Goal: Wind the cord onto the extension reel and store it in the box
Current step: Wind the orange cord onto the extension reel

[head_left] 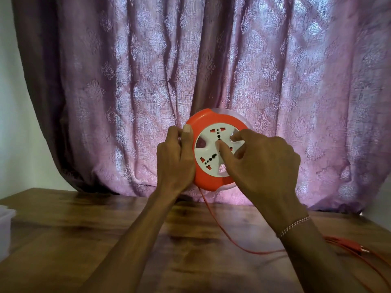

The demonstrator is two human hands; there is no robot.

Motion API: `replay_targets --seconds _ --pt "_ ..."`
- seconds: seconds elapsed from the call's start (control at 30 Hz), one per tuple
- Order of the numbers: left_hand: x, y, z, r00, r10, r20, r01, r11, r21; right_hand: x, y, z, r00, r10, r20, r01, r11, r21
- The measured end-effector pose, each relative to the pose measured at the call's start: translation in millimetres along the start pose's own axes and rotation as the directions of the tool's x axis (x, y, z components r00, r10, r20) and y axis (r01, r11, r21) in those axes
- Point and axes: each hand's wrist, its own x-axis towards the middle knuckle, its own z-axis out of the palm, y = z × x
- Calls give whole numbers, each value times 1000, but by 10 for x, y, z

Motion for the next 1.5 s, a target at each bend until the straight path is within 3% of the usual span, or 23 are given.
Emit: replay_targets --seconds 0.13,0.23,0.37,0.77,1.03,1.17,1.3,1.5 --pt "15 -4 -5 1000 -3 -3 3 1000 9 28 21 -101 987 -152 43 149 987 66" --pt "14 -2 -13 1000 -7 -8 7 1000 10 2 20 -137 950 -222 218 225 974 12" --pt "13 2 -23 1000 -15 -2 15 1000 -7 -46 -81 -204 870 -195 453 259 962 -84" --pt "16 23 -24 1000 -15 -3 15 1000 -19 -100 -47 40 944 -255 209 268 963 -36" --pt "5 63 -27 1000 0 10 0 1000 3 -58 -43 148 997 -18 -74 33 977 210" --pt "8 85 -32 1000 -6 4 6 1000 -8 -27 -31 66 1000 -21 13 18 985 174" --pt "7 107 -39 1000 -2 26 2 1000 -19 25 40 -49 980 -189 59 180 974 136" --pt "25 36 -39 1000 -9 -6 9 1000 0 -2 5 -133 882 -242 405 253 967 27"
